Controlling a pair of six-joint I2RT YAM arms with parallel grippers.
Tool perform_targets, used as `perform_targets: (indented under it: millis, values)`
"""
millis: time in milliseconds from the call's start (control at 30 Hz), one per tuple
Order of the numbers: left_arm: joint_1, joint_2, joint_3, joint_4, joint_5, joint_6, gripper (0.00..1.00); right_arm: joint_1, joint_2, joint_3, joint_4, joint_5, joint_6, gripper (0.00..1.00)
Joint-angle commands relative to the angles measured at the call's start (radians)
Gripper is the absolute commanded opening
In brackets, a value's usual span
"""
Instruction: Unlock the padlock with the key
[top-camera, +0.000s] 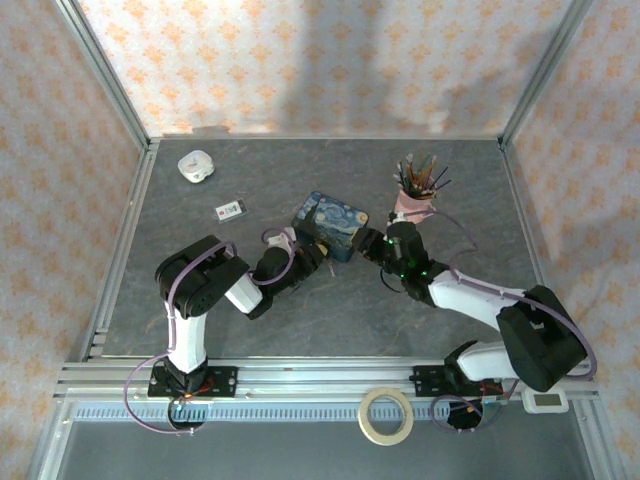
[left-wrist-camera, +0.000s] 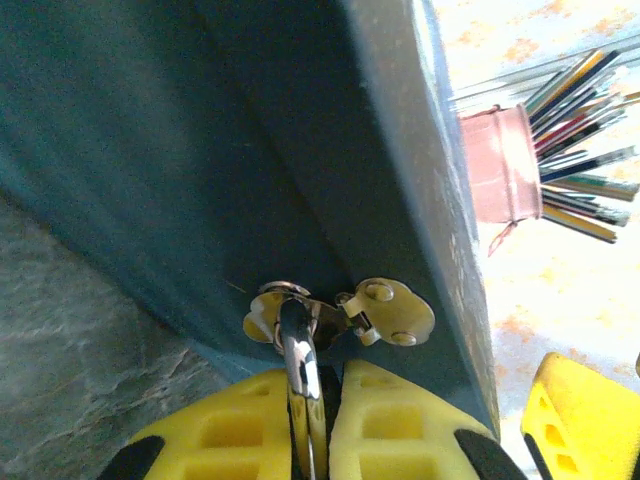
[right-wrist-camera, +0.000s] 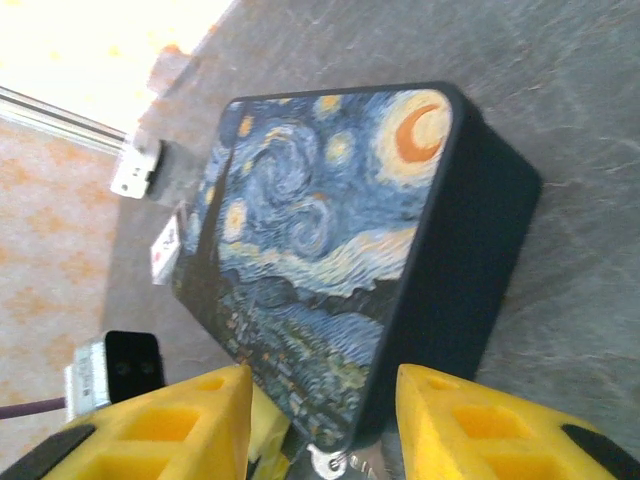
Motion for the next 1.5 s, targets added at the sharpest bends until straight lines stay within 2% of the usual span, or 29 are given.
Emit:
perform_targets:
  millis: [0,33,167,233,267,300,467,567,667,900,1100,1300,1467]
  values:
    - [-0.010,0.011,0.029,-0.001,-0.020,0.010,0.00,0.002,-0.014,0.013,-0.070,0.049,-0.069,0.41]
    - [-0.011,0.018,0.032,0.002,-0.017,0.006,0.03,0.005,-0.012,0.012,-0.063,0.040,-0.073,0.41]
    - [-0.011,0.009,-0.001,0.043,-0.035,-0.014,0.30,0.041,-0.010,0.031,-0.085,0.039,-0.117,0.42]
    - [-0.006,-0.023,-0.031,0.028,-0.058,-0.014,0.40,0.065,-0.015,0.048,-0.111,0.050,-0.142,0.45]
    - [-0.003,-0.057,-0.048,0.013,-0.072,-0.012,0.49,0.077,-0.017,0.056,-0.122,0.054,-0.153,0.47]
    - [0.003,-0.084,-0.067,-0.003,-0.081,-0.011,0.53,0.088,-0.019,0.065,-0.133,0.058,-0.161,0.49]
    - [0.056,-0.199,-0.147,-0.060,-0.088,-0.001,0.55,0.122,0.015,0.102,-0.175,0.090,-0.161,0.56]
    - [0.093,-0.264,-0.155,-0.123,-0.085,0.027,0.55,0.122,0.040,0.106,-0.158,0.134,-0.133,0.69]
    - [0.115,-0.314,-0.147,-0.174,-0.093,0.056,0.56,0.118,0.090,0.139,-0.161,0.173,-0.112,0.73]
    - [0.156,-0.334,-0.134,-0.170,-0.070,0.077,0.56,0.075,0.244,0.230,-0.128,0.187,-0.109,0.74]
    - [0.158,-0.327,-0.162,-0.122,-0.044,0.057,0.56,-0.001,0.346,0.313,-0.078,0.166,-0.201,0.70]
    - [0.155,-0.312,-0.203,-0.053,-0.030,0.018,0.55,-0.043,0.462,0.439,-0.027,0.088,-0.311,0.67]
    - [0.155,-0.293,-0.218,-0.006,-0.018,-0.008,0.55,-0.048,0.580,0.595,-0.019,-0.028,-0.391,0.67]
